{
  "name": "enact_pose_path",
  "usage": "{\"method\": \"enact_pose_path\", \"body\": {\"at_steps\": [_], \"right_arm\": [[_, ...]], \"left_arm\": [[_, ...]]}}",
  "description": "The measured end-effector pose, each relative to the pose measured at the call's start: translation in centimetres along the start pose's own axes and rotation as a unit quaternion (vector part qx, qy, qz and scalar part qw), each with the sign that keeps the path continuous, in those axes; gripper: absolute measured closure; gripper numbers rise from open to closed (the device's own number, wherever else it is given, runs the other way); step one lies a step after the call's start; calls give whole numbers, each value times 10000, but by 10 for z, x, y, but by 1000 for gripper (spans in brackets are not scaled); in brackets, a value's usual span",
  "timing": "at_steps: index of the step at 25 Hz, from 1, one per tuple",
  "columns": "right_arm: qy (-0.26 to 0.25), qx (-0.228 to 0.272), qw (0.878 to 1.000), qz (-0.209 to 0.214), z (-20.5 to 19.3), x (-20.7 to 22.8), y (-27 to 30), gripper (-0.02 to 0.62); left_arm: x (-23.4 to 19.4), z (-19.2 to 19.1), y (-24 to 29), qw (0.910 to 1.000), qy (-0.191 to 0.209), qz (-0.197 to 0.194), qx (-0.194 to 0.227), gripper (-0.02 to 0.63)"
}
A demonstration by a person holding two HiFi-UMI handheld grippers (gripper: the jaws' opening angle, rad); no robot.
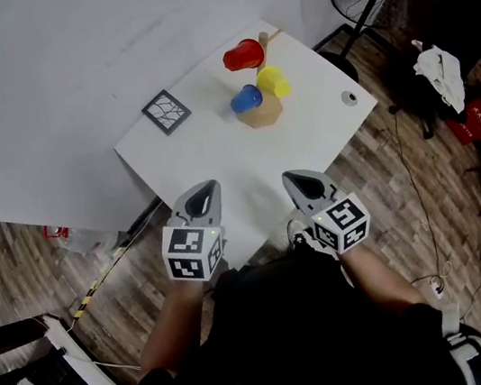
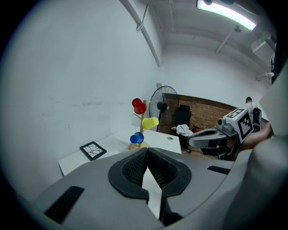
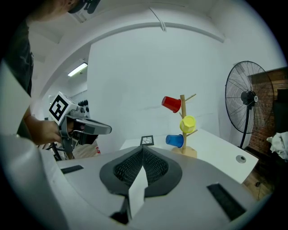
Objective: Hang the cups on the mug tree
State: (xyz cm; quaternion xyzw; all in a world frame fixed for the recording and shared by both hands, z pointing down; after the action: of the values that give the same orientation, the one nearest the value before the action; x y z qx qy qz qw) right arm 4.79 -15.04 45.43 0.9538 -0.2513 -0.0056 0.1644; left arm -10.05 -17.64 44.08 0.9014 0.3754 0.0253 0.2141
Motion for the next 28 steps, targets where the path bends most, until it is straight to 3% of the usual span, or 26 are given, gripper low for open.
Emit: {"method": "enact_pose_path", "body": {"at_steps": [28], "right_arm": [[9,-58,10000,17,-4,-1,0,588]], "left_arm": [[3,-4,-1,10000,16,36,-30,589]]}}
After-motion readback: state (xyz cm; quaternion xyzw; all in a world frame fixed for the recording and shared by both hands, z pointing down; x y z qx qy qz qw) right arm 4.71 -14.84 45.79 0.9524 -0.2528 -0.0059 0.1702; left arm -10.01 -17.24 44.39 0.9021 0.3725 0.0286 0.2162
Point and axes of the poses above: the fingertips, and each gripper's own axes: y forward along the fingers, x to its right, z out of its top, the point moved 1 cm from there along -y, backward along the fingers, and after that the axes turned 5 degrees about -z, right-handed, at the moved point
